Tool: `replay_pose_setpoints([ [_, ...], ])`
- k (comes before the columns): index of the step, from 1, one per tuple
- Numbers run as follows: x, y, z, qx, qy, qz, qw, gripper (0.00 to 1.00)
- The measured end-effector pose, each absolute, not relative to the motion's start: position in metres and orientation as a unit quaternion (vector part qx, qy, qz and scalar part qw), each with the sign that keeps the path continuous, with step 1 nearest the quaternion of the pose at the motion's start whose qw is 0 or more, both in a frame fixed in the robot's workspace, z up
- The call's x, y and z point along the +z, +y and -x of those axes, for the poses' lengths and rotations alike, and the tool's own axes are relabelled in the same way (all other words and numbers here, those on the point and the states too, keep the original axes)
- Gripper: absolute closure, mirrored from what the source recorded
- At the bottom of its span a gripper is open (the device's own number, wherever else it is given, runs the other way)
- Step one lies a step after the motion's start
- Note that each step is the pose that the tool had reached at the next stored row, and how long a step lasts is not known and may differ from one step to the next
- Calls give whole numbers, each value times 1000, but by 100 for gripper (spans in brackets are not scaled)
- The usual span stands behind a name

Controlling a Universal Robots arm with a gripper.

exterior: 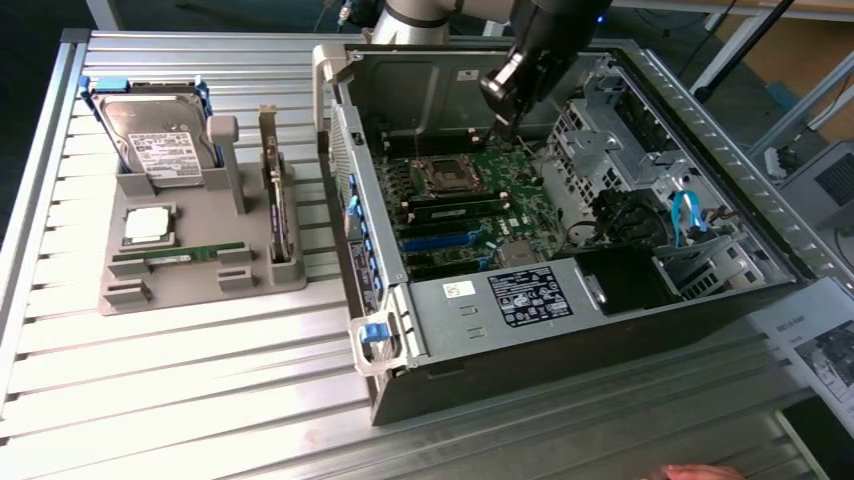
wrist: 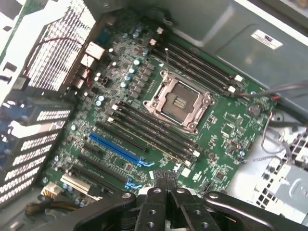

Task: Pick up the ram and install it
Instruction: 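Press down the ram until it locks into place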

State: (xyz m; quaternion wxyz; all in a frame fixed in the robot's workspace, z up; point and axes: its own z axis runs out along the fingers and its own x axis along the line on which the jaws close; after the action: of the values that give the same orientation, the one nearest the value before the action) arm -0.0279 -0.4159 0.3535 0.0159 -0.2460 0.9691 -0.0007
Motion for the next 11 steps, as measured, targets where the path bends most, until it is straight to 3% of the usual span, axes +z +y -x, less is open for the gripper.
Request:
replay_pose_setpoints([
  [11,353,-416,28,-2,986,166,16,90],
])
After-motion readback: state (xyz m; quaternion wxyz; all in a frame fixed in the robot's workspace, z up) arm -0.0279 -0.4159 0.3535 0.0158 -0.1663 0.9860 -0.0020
